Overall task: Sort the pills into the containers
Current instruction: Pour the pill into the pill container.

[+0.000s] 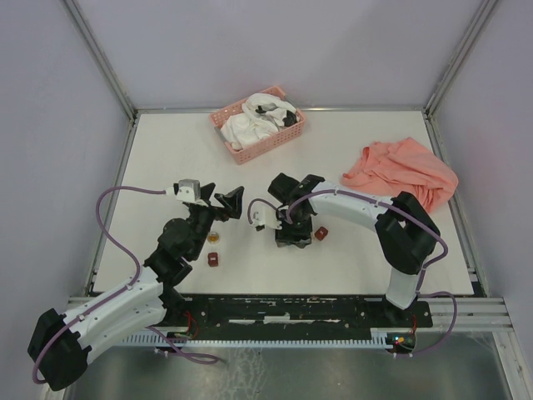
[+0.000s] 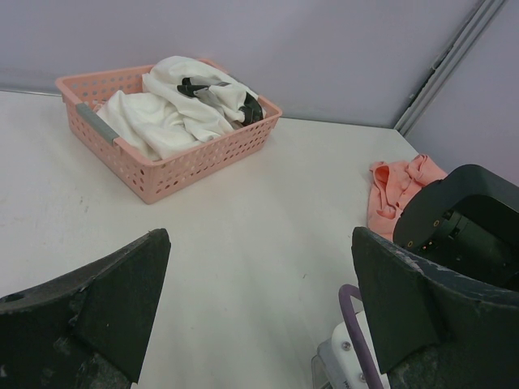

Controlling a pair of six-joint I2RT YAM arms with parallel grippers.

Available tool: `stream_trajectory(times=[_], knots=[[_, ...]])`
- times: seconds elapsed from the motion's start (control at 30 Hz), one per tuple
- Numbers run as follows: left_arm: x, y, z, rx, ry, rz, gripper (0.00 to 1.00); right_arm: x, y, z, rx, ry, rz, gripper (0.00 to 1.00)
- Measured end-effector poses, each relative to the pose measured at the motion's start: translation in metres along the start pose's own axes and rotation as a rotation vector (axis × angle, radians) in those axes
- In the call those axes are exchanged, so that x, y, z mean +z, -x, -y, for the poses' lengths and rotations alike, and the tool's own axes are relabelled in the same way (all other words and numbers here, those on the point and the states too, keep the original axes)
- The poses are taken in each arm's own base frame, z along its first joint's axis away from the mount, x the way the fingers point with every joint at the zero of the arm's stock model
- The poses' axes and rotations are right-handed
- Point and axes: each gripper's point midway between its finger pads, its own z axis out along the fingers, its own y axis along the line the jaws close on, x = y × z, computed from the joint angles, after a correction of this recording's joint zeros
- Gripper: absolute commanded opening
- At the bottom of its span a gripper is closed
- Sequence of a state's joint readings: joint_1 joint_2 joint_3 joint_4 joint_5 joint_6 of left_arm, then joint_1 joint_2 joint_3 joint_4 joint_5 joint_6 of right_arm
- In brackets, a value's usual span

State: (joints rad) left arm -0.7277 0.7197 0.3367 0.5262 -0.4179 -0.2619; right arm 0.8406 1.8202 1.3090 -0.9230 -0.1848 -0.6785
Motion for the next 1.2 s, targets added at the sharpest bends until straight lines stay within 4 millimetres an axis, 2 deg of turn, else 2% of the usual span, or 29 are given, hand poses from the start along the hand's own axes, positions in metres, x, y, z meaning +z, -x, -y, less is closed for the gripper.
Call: stream_trajectory(times=[0.43, 1.2], knots=[[0.0000, 0.0000, 0.0000, 0.000, 0.000, 0.000, 0.99, -0.0020, -0.0030, 0.0062, 0.007, -0.030, -0.017, 0.06], [-0.0001, 0.0002, 0.0000, 0.000, 0.000, 0.001, 0.99, -0.0023, -0.0027, 0.0041, 0.007, -0.019, -0.021, 0.04]])
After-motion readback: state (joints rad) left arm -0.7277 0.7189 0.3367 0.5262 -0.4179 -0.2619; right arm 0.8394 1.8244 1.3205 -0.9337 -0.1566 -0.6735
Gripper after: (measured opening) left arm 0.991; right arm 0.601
